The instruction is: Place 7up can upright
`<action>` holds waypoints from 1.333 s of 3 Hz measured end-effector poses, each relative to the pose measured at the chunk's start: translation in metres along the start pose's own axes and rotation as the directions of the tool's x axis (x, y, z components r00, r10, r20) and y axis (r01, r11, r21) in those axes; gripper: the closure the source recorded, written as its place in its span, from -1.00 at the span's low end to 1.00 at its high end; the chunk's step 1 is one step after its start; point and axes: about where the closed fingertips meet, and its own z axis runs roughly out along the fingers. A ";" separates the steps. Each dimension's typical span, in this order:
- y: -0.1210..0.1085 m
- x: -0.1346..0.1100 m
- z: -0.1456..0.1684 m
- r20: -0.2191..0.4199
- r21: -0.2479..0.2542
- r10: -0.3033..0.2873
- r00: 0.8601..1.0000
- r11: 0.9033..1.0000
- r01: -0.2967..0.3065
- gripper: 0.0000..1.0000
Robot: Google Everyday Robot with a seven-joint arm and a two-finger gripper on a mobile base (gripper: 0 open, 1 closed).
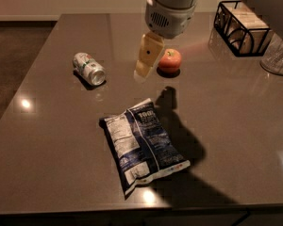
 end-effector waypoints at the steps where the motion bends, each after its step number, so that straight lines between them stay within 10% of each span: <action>1: 0.003 -0.027 0.009 -0.004 -0.028 0.056 0.998 0.998 -0.056 -1.00; 4: 0.024 -0.136 0.071 -0.057 -0.152 0.170 0.984 0.972 -0.177 -1.00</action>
Offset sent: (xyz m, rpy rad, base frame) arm 0.0521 0.1041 -0.0252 0.0958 0.1774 -0.1372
